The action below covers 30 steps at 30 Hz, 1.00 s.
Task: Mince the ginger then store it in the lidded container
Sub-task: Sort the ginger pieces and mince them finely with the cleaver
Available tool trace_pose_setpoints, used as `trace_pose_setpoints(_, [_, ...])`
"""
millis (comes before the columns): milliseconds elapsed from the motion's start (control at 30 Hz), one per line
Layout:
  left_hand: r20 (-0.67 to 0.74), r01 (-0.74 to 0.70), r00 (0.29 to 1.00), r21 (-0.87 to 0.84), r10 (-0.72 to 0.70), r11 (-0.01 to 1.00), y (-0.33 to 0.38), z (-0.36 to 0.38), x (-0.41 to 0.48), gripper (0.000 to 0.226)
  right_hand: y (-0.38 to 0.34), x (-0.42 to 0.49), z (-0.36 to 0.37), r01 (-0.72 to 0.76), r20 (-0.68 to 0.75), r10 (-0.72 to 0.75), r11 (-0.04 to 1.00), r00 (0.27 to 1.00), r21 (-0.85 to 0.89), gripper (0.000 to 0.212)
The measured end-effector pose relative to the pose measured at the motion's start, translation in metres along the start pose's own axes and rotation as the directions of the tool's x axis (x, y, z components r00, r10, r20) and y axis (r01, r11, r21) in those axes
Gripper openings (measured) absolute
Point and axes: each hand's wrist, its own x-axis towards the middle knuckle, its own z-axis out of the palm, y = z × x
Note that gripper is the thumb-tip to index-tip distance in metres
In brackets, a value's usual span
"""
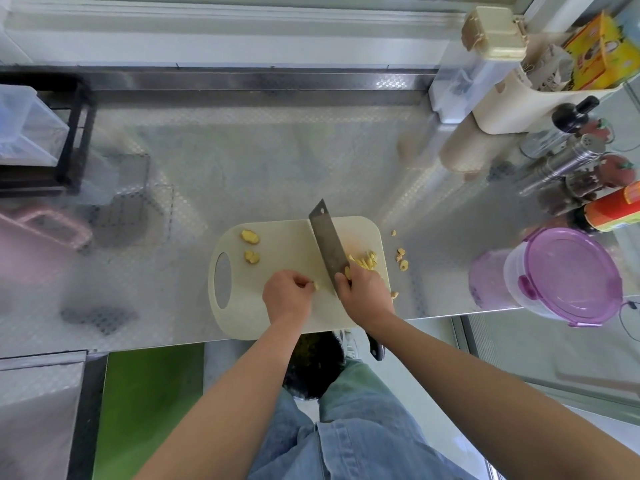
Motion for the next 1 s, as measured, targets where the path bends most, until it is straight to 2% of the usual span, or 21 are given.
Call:
trace_pose_setpoints(200, [-0.006, -0.034, 0.999, 0.017, 0.034, 0.999, -0.001, -0.001, -0.002, 0.009, 0.000, -0.013, -0.001, 0.074, 0.042, -0.077, 0.995, 0.996, 0.071, 0.023])
trace_pose_setpoints(300, [-0.016, -0.043, 0.999, 0.034, 0.044, 0.998, 0.000, -0.001, -0.003, 0.010, -0.003, -0.015, 0.002, 0.105, 0.052, -0.107, 0.993, 0.993, 0.053, 0.022])
trace_pose_setpoints(1000, [-0.003, -0.028, 1.000, 0.048, 0.028, 0.998, 0.001, 0.000, 0.000, 0.012, -0.010, -0.009, 0.013, 0.078, 0.091, -0.073, 0.996, 0.993, -0.052, 0.026])
